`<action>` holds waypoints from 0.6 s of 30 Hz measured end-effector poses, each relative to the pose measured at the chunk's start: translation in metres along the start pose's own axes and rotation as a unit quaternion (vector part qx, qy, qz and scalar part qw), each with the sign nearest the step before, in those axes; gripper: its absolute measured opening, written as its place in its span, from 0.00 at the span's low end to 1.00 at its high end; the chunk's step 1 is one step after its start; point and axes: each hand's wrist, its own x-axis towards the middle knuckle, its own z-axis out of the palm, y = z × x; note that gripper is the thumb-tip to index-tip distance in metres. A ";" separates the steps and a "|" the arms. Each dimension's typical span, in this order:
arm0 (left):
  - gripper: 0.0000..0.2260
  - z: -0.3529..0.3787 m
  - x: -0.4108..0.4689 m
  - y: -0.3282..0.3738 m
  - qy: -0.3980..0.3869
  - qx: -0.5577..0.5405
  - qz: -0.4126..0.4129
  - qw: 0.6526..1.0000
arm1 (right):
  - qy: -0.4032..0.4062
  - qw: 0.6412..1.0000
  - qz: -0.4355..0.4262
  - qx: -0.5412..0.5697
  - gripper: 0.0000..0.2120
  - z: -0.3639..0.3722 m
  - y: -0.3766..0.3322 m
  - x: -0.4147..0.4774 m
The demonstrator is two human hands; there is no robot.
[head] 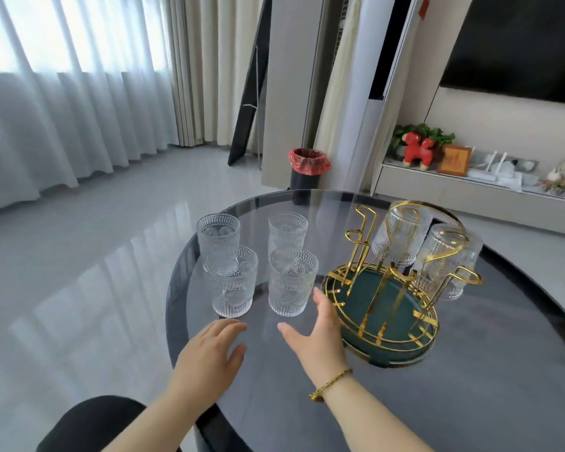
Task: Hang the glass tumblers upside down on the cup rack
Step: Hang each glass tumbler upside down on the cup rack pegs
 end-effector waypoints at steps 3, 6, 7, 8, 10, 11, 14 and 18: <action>0.17 0.005 0.001 -0.004 -0.005 0.038 0.025 0.999 | 0.033 0.999 -0.006 -0.024 0.42 0.017 0.006 0.013; 0.16 0.010 0.001 -0.008 0.009 0.036 0.039 0.999 | 0.047 0.999 0.009 0.005 0.46 0.031 0.009 0.026; 0.15 0.011 0.001 -0.009 0.012 0.032 0.045 0.998 | 0.056 0.998 0.015 0.027 0.47 0.034 0.009 0.030; 0.15 0.012 0.001 -0.009 0.011 0.029 0.047 0.998 | 0.063 0.997 0.020 0.049 0.48 0.037 0.010 0.035; 0.15 0.013 0.002 -0.010 0.012 0.032 0.052 0.998 | 0.068 0.994 0.029 0.083 0.50 0.040 0.011 0.042; 0.15 0.014 0.002 -0.010 0.010 0.033 0.054 0.998 | 0.069 0.993 0.034 0.094 0.50 0.041 0.012 0.045; 0.15 0.015 0.001 -0.009 0.007 0.035 0.055 0.998 | 0.075 0.992 0.036 0.098 0.48 0.042 0.013 0.052; 0.15 0.016 0.000 -0.009 0.009 0.035 0.055 0.998 | 0.084 0.990 0.046 0.102 0.39 0.043 0.013 0.052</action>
